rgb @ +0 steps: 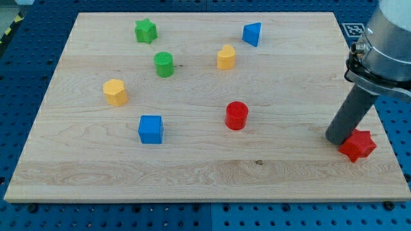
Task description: Move the red circle diagonal bottom right to the yellow heart
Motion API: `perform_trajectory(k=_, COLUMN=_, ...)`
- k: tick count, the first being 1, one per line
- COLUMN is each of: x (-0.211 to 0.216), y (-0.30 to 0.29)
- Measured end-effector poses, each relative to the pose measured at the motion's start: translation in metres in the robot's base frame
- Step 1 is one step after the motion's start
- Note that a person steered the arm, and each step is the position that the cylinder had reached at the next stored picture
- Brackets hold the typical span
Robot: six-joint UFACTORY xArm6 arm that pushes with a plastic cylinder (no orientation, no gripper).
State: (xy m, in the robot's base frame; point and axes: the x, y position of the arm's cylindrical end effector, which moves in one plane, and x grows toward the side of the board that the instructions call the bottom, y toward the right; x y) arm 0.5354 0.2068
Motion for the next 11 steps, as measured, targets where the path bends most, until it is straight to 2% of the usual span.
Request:
perform_trajectory(k=3, x=0.023, y=0.008)
perform_trajectory(k=5, x=0.039, y=-0.095)
perform_trajectory(k=6, x=0.02, y=-0.13)
perform_trajectory(k=7, x=-0.017, y=-0.161)
perform_trajectory(k=11, x=-0.018, y=-0.197)
